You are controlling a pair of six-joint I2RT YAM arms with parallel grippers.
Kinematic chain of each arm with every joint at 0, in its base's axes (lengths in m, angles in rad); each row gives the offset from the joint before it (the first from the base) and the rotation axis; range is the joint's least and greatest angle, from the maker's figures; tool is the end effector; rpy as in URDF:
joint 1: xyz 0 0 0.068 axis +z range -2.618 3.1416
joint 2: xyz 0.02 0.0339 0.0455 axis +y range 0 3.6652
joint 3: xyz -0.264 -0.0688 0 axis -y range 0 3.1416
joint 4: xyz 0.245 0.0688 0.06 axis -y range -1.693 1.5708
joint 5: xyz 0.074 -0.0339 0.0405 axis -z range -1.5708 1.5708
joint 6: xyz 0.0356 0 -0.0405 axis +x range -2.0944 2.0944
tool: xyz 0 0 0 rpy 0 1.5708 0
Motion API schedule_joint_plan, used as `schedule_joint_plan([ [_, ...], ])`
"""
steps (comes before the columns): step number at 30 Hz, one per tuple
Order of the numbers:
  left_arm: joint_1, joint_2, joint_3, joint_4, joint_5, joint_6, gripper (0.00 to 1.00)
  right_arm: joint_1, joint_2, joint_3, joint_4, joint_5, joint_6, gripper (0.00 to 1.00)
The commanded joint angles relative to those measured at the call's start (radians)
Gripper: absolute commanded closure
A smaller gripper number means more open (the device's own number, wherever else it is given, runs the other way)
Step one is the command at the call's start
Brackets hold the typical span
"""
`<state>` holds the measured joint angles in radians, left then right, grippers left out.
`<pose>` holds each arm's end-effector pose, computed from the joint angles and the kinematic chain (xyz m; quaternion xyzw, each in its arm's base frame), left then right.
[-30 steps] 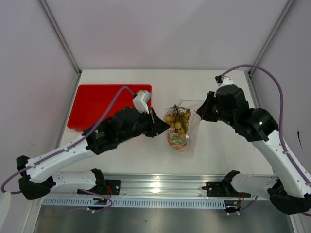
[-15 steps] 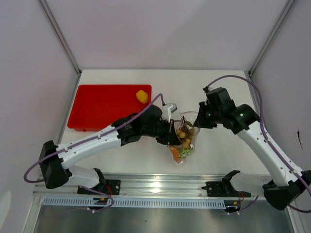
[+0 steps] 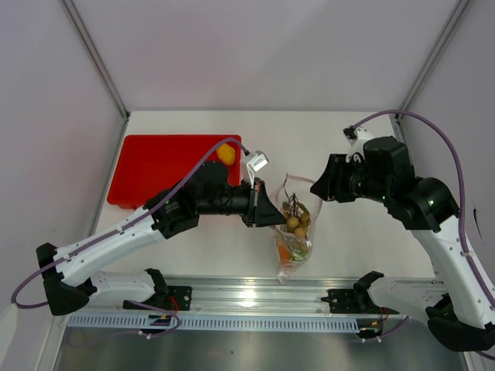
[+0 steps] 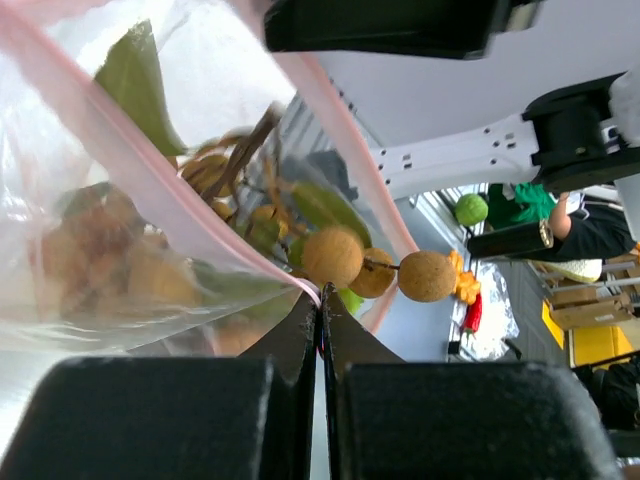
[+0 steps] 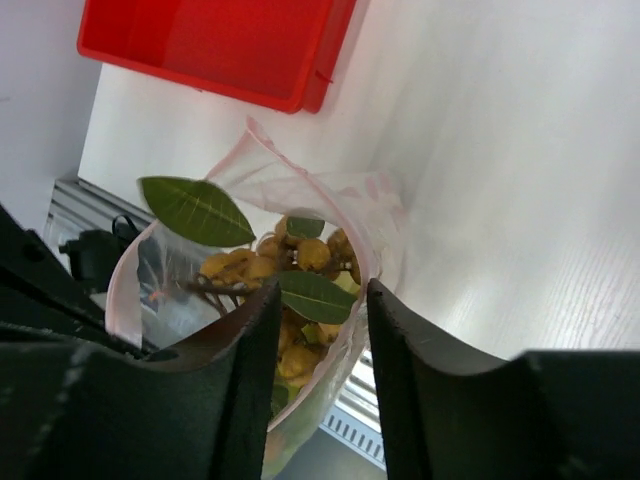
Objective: Place the food in the zip-top bag and seal the zipper
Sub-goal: Adjust the zipper food storage bag at the center of the board.
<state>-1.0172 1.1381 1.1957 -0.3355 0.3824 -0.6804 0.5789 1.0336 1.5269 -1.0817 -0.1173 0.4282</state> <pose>0.1219 -0.2225 0.3978 0.2442 0.7534 -0.5441 0.2770 0.1344 0.0928 0.4485 -0.0938 0.8757 0.2725 0.3875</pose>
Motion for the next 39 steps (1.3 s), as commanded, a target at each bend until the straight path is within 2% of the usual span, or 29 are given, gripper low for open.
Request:
schedule_joint_plan([
  [1, -0.001, -0.009, -0.001, 0.053, 0.033, 0.005, 0.99, -0.004, -0.018, 0.078, -0.017, -0.033, -0.068, 0.56],
  [6, 0.002, 0.024, -0.024, 0.07, 0.039, 0.007, 0.99, -0.002, -0.029, 0.115, -0.027, -0.083, -0.075, 0.38],
  [11, 0.0, 0.023, -0.065, 0.119, 0.064, -0.024, 0.99, 0.002, -0.027, 0.113, -0.026, -0.153, -0.083, 0.39],
  [16, 0.0, 0.008, -0.045, 0.113, 0.052, -0.021, 0.99, 0.006, -0.024, 0.133, -0.017, -0.179, -0.095, 0.41],
  [19, 0.0, 0.012, -0.036, 0.107, 0.055, -0.019, 0.99, 0.018, -0.014, 0.081, 0.002, -0.232, -0.086, 0.42],
  [26, 0.0, 0.015, -0.018, 0.107, 0.058, -0.021, 1.0, 0.119, -0.043, -0.048, 0.066, -0.222, -0.055, 0.44],
  [28, 0.0, 0.015, -0.01, 0.107, 0.058, -0.021, 1.0, 0.145, -0.038, -0.082, 0.084, -0.213, -0.054, 0.46],
  [33, 0.0, 0.014, -0.002, 0.102, 0.059, -0.021, 0.99, 0.177, -0.017, -0.155, 0.147, -0.17, -0.043, 0.6],
  [37, 0.0, 0.005, -0.002, 0.096, 0.058, -0.016, 1.0, 0.182, -0.001, -0.154, 0.172, -0.165, -0.048, 0.65],
  [39, 0.0, 0.002, -0.008, 0.099, 0.056, -0.016, 0.99, 0.18, 0.005, -0.151, 0.178, -0.168, -0.048, 0.77],
])
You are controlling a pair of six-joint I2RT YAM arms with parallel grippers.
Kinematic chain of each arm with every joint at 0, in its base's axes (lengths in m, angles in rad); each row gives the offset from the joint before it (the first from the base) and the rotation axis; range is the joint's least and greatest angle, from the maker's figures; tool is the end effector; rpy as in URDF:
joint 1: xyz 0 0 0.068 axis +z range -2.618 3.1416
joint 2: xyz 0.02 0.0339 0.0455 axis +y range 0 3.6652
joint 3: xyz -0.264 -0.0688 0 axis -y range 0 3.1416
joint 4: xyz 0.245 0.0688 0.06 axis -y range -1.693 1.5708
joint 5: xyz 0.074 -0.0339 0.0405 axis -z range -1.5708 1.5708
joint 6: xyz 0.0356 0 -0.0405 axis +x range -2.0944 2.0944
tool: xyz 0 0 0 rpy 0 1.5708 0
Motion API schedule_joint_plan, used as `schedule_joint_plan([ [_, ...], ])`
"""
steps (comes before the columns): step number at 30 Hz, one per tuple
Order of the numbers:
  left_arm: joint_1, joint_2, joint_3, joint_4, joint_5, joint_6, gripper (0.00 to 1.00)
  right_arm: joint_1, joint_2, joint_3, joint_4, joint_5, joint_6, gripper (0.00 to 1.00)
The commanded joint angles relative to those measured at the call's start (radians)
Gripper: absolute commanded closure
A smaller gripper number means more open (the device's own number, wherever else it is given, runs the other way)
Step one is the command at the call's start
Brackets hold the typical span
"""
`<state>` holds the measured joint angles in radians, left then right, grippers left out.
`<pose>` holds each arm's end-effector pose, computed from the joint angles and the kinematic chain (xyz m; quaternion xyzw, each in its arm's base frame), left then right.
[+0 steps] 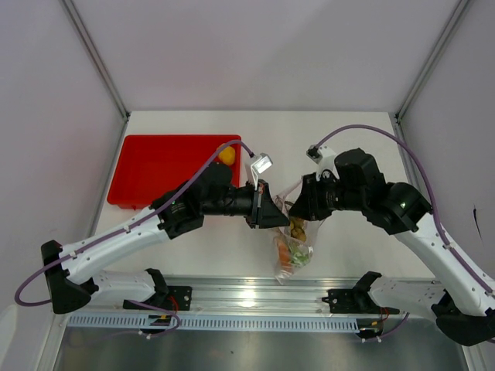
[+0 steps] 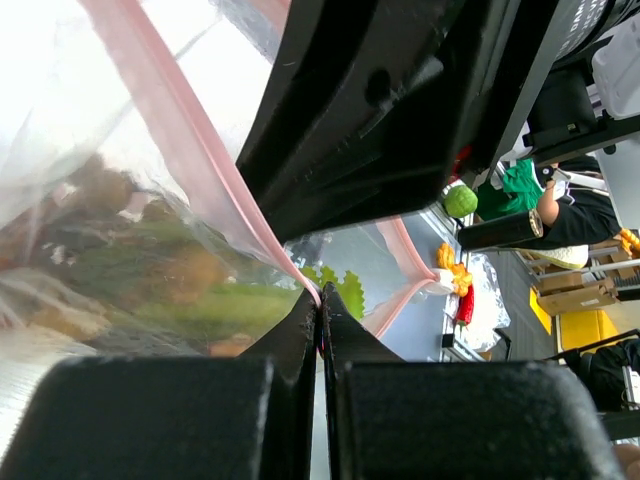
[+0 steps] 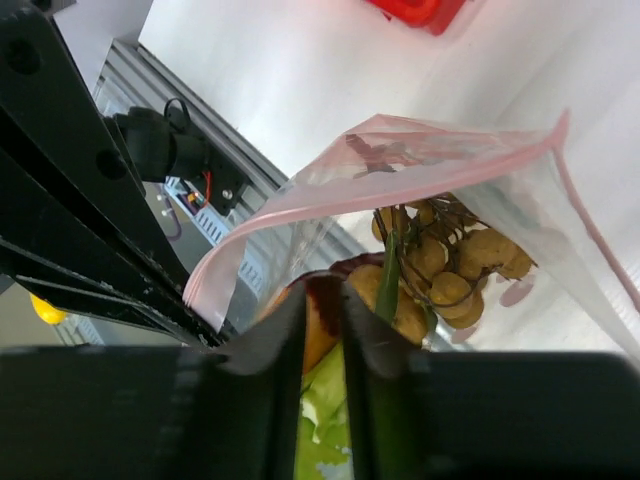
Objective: Place the food in the zip-top bag and seal the zipper
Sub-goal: Adjust the zipper food storage bag at the center of the board.
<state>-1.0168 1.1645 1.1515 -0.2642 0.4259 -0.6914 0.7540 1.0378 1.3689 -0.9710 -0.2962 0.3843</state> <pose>0.1263 -0.2321 0.3837 0.2520 0.7491 -0.5549 0.2598 0.1275 0.1340 0.4127 -0.2275 0.8566 0.3503 0.3029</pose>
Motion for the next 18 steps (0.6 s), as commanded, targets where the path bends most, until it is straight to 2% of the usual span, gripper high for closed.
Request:
schedule_joint_plan([
  [1, 0.0, -0.025, 0.034, 0.026, 0.013, -0.005, 0.99, 0.007, 0.008, 0.019, 0.068, 0.014, -0.002, 0.82],
  [2, 0.0, -0.026, 0.03, 0.026, 0.019, -0.007, 1.0, 0.007, 0.01, 0.028, 0.064, 0.022, -0.004, 0.91],
  [3, 0.0, -0.025, 0.027, 0.029, 0.02, -0.008, 0.99, 0.007, 0.013, 0.041, 0.063, 0.031, -0.002, 0.94],
  [7, 0.0, -0.045, 0.01, 0.046, 0.034, -0.019, 1.0, 0.005, 0.025, 0.116, 0.016, 0.13, -0.034, 0.93],
  [10, 0.0, -0.072, 0.019, 0.045, 0.024, -0.02, 0.99, 0.005, 0.031, 0.174, -0.066, 0.187, -0.059, 0.7],
  [12, 0.0, -0.094, 0.008, 0.046, -0.012, -0.02, 1.0, 0.005, -0.004, 0.212, -0.08, 0.195, -0.05, 0.64],
  [15, 0.0, -0.101, 0.034, 0.03, -0.027, -0.008, 0.99, 0.007, -0.035, 0.306, -0.155, 0.259, -0.019, 0.47],
  [16, 0.0, -0.097, 0.036, 0.022, -0.023, -0.005, 0.99, 0.007, -0.035, 0.324, -0.184, 0.285, -0.012, 0.36],
  [18, 0.0, -0.088, 0.037, 0.031, -0.007, -0.01, 0.99, 0.007, -0.019, 0.351, -0.285, 0.348, 0.005, 0.33],
])
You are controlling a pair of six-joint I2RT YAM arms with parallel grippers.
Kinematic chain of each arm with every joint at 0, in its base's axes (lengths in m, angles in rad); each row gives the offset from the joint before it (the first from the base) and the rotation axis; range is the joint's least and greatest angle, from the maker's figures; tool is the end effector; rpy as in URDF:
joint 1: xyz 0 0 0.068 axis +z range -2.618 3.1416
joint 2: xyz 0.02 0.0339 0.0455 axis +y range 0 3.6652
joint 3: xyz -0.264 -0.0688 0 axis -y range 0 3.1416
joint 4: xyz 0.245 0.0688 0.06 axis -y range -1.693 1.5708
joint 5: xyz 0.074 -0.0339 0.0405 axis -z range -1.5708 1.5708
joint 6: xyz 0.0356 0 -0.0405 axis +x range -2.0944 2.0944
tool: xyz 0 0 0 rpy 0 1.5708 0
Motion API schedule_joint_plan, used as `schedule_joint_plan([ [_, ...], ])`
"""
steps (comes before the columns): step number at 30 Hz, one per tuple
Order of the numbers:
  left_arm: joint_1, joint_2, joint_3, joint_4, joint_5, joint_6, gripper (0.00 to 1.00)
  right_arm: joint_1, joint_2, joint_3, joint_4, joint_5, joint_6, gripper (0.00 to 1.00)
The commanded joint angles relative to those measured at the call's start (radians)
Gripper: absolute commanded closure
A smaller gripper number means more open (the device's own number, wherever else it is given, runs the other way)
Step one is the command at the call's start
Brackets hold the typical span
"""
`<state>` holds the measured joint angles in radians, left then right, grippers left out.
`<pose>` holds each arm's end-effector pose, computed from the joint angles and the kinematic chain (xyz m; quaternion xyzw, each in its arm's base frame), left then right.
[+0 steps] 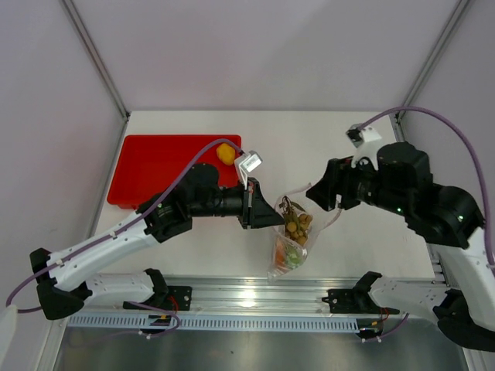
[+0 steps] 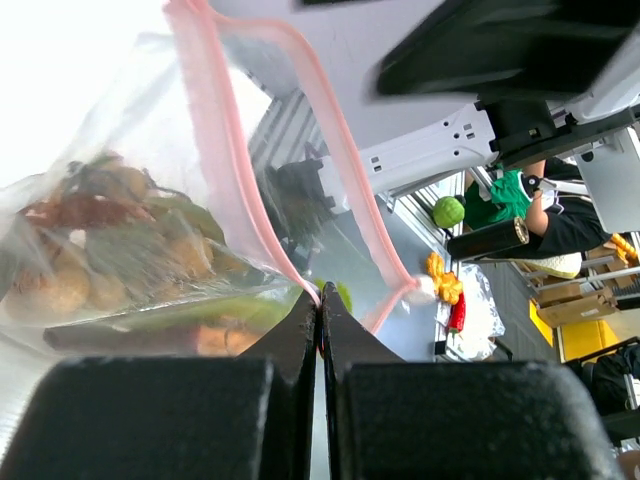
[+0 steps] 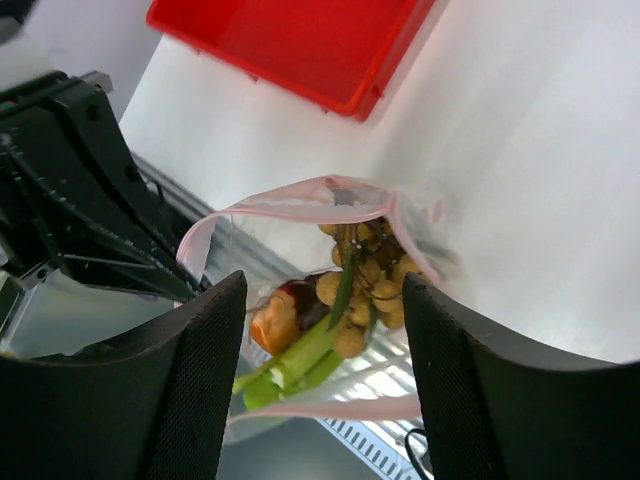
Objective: Place the food in the zip-top bag and seal the zipper
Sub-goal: Adjust the zipper food storage bag at the center of the board.
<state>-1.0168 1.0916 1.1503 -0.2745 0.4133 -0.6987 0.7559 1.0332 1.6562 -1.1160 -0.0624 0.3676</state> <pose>0.1159 -0.2146 0.3992 0.2478 0.7326 -0.5686 0.2804 0.1042 0.1013 0.4801 -0.1812 0.8387 0.2959 0.4199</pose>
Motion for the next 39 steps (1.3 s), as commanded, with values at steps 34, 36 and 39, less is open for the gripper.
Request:
schedule_joint_plan([
  [34, 0.047, 0.039, 0.16, -0.237, -0.301, 0.231, 0.13, -0.059, -0.007, -0.035, -0.151, 0.355, 0.203, 1.0],
  [36, 0.093, 0.039, 0.176, -0.264, -0.335, 0.243, 0.03, -0.089, 0.01, -0.019, -0.146, 0.355, 0.183, 1.0],
  [39, 0.197, 0.028, 0.161, -0.258, -0.354, 0.254, 0.01, -0.131, 0.034, -0.007, -0.136, 0.346, 0.153, 1.0],
])
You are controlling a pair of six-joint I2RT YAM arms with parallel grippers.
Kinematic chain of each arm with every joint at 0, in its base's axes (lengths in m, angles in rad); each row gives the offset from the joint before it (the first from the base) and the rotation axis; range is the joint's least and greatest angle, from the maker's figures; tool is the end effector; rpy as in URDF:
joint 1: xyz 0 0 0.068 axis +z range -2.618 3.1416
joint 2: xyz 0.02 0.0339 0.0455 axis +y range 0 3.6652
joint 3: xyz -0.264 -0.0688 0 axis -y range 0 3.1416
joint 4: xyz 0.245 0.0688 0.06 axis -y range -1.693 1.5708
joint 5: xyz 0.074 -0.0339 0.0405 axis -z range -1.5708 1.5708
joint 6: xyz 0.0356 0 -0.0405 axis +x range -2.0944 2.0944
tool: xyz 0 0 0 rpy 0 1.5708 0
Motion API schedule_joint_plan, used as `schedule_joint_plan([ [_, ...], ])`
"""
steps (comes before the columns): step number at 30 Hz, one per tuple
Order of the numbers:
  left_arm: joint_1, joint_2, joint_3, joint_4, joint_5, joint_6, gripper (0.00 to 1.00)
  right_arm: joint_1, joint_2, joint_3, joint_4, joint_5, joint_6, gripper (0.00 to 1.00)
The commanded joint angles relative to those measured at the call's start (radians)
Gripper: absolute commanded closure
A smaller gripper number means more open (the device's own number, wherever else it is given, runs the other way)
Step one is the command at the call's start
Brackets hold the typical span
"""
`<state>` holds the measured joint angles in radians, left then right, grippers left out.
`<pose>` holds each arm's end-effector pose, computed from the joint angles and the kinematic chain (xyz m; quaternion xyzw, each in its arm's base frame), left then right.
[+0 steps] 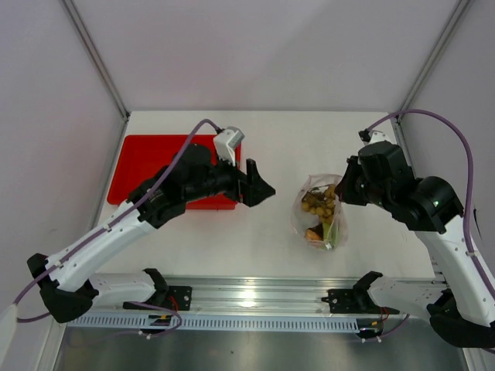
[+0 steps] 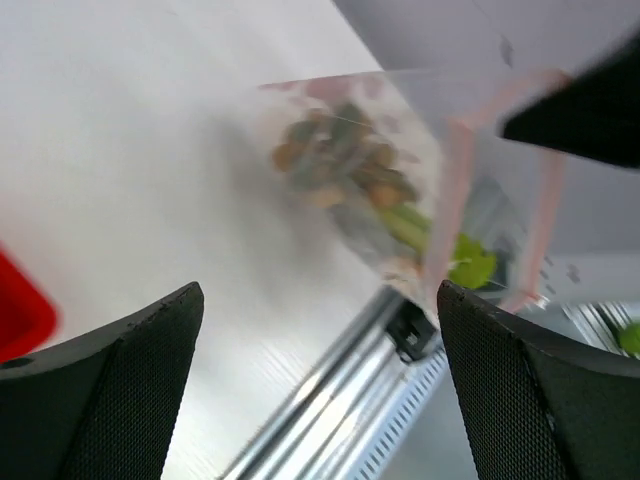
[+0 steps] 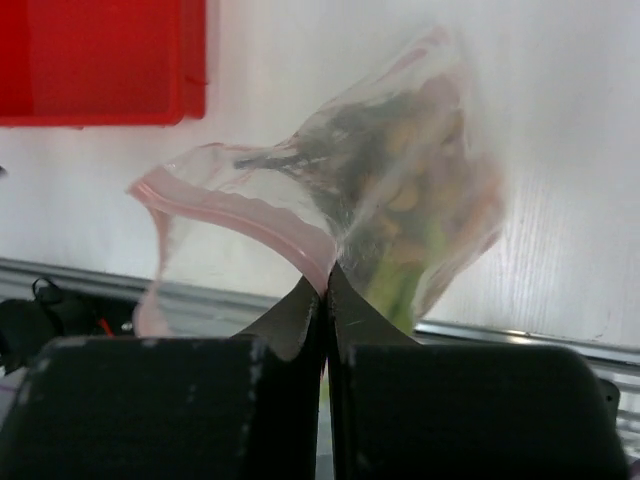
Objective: Place the food in the zip-top bag and seal the zipper
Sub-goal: Adjust the zipper food storage bag at the center of the board, then pick up the fake fruit from the bin.
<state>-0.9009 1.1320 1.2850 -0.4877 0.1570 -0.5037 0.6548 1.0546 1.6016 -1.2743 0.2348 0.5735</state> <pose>0.1471 -0.1947 0.4133 0.2049 0.7876 -0.4219 0.3997 0.1231 0.0841 0.4496 0.0111 0.9073 0.1469 0.3938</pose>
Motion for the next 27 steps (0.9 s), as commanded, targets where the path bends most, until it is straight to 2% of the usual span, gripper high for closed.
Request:
schedule_joint_plan([
  [1, 0.132, -0.015, 0.02, -0.014, -0.097, 0.053, 0.01, -0.038, 0.021, 0.049, 0.026, 0.044, -0.061, 1.0],
  [8, 0.339, 0.083, 0.007, 0.003, -0.255, -0.097, 0.0, -0.081, 0.062, 0.05, 0.072, 0.003, -0.101, 1.0],
  [12, 0.413, 0.278, 0.065, -0.037, -0.352, -0.189, 0.01, -0.096, 0.087, 0.052, 0.089, 0.005, -0.126, 1.0],
  [18, 0.494, 0.555, 0.279, -0.087, -0.355, -0.263, 0.0, -0.124, 0.119, 0.044, 0.121, -0.008, -0.158, 1.0],
  [23, 0.537, 0.788, 0.43, -0.225, -0.418, -0.427, 0.01, -0.144, 0.14, 0.044, 0.136, -0.022, -0.182, 1.0],
  [24, 0.548, 0.817, 0.497, -0.253, -0.421, -0.471, 0.01, -0.147, 0.143, 0.043, 0.139, -0.022, -0.184, 1.0],
  [27, 0.566, 0.885, 0.537, -0.279, -0.413, -0.537, 0.0, -0.159, 0.147, 0.028, 0.148, -0.026, -0.193, 1.0],
])
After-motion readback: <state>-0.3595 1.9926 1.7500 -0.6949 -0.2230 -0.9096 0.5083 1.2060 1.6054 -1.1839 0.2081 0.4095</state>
